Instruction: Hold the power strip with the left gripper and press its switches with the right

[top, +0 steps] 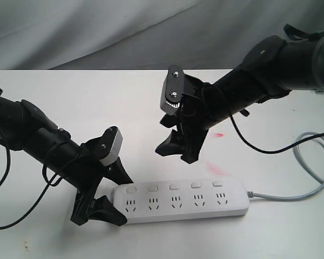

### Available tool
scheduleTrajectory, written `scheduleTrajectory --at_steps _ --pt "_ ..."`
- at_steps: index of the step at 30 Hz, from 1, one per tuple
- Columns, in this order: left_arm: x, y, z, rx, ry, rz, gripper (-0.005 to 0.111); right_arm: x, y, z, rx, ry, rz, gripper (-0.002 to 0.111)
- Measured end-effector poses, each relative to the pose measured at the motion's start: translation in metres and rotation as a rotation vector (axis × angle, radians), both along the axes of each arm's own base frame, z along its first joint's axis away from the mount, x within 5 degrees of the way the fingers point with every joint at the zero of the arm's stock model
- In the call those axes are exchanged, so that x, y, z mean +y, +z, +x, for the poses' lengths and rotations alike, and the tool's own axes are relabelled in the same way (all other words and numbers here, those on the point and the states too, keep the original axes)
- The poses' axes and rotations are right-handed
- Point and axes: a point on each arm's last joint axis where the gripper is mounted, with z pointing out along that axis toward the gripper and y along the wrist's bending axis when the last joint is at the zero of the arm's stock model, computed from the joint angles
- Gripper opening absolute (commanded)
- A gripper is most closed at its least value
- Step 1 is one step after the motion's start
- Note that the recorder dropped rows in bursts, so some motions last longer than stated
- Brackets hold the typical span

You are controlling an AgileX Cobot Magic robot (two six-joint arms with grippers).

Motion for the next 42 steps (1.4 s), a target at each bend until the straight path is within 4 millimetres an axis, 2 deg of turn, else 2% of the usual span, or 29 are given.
scheduleTrajectory --at_steps 6,11,14,27,33,42 --pt "0.000 0.000 0.000 0.000 0.000 0.000 0.002 -0.011 -0.020 -0.005 0.030 -0.040 -0.044 0.064" --pt "0.000 0.000 0.000 0.000 0.000 0.000 0.002 -0.012 -0.045 -0.007 0.092 -0.044 -0.074 0.064" --pt "0.000 0.000 0.000 0.000 0.000 0.000 0.002 -0.012 -0.052 -0.007 0.108 -0.045 -0.083 0.064" --pt "0.000 0.000 0.000 0.000 0.000 0.000 0.002 -0.011 -0.051 -0.010 0.137 -0.030 -0.072 0.064" --pt "0.000 0.000 0.000 0.000 0.000 0.000 0.002 -0.011 -0.062 -0.010 0.167 -0.037 -0.079 0.064" --pt "0.000 0.000 0.000 0.000 0.002 -0.001 0.002 -0.012 -0.067 -0.011 0.211 -0.093 -0.097 0.064"
